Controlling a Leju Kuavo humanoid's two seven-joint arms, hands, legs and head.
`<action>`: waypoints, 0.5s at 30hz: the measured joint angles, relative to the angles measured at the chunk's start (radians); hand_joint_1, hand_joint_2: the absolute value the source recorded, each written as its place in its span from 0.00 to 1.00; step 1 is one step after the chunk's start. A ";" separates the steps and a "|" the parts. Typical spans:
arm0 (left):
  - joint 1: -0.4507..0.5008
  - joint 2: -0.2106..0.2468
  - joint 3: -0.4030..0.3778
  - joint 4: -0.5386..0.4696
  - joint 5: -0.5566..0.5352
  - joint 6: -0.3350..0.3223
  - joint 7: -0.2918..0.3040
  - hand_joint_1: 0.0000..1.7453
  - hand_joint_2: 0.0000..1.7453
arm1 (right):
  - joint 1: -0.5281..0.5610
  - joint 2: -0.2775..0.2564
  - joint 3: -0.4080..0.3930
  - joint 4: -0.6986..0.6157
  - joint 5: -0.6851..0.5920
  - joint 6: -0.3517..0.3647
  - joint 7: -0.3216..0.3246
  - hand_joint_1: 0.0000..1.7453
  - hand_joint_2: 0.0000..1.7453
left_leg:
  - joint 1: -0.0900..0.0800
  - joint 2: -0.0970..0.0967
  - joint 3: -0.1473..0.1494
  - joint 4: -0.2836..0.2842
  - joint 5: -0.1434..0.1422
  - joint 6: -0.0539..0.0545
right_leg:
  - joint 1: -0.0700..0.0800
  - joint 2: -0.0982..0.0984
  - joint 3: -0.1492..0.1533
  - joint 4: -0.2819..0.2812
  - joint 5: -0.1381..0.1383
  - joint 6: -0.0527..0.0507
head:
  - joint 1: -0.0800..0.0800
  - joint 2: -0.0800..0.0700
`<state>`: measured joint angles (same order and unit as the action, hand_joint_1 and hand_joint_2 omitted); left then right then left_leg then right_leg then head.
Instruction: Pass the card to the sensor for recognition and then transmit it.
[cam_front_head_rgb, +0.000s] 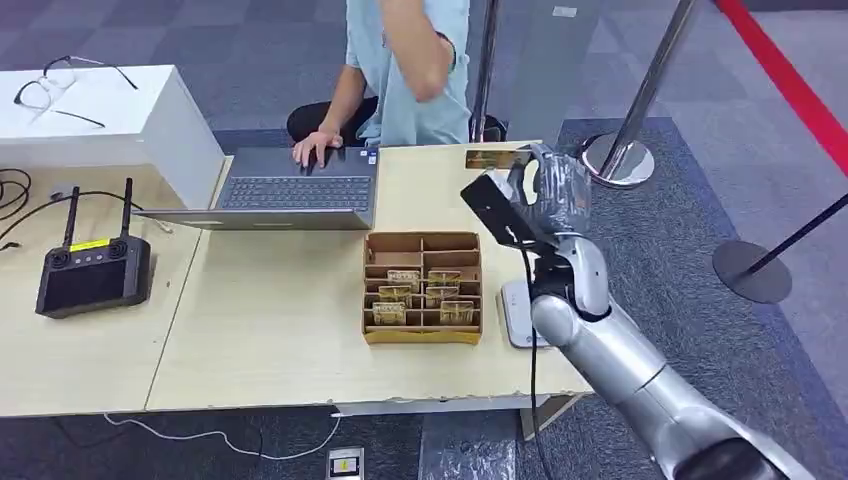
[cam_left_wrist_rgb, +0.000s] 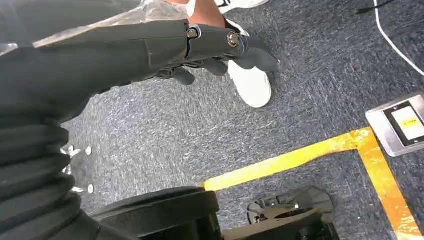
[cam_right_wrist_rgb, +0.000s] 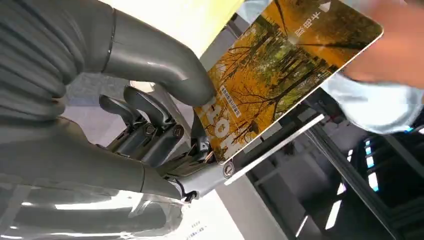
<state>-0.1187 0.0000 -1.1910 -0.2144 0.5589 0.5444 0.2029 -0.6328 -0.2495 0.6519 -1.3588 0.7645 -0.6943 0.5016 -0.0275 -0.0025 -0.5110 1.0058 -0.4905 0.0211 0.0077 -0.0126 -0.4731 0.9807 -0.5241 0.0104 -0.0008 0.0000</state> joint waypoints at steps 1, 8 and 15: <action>0.000 0.000 0.000 0.000 -0.002 0.000 0.000 0.00 1.00 | 0.000 -0.001 0.000 -0.003 0.001 0.000 0.001 1.00 1.00 | 0.000 0.000 0.000 0.000 0.000 0.000 | 0.000 0.000 0.000 0.000 0.000 0.000 | 0.000 0.000; 0.000 -0.002 0.000 0.000 -0.006 0.002 -0.008 0.00 1.00 | 0.001 -0.002 0.001 -0.019 -0.001 -0.002 0.009 1.00 1.00 | 0.000 0.000 0.000 0.000 0.000 0.000 | 0.000 0.000 0.000 0.000 0.000 0.000 | 0.000 0.000; 0.000 -0.002 0.000 0.000 0.000 0.006 -0.008 0.00 1.00 | 0.004 -0.002 0.006 -0.024 -0.001 -0.002 0.002 1.00 1.00 | 0.000 0.000 0.000 0.000 0.000 0.000 | 0.000 0.000 0.000 0.000 0.000 0.000 | 0.000 0.000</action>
<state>-0.1190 -0.0023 -1.1913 -0.2144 0.5585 0.5509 0.1946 -0.6285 -0.2510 0.6580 -1.3832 0.7637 -0.6958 0.5039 -0.0275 -0.0025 -0.5110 1.0058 -0.4905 0.0211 0.0077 -0.0126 -0.4731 0.9807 -0.5241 0.0105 -0.0004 0.0000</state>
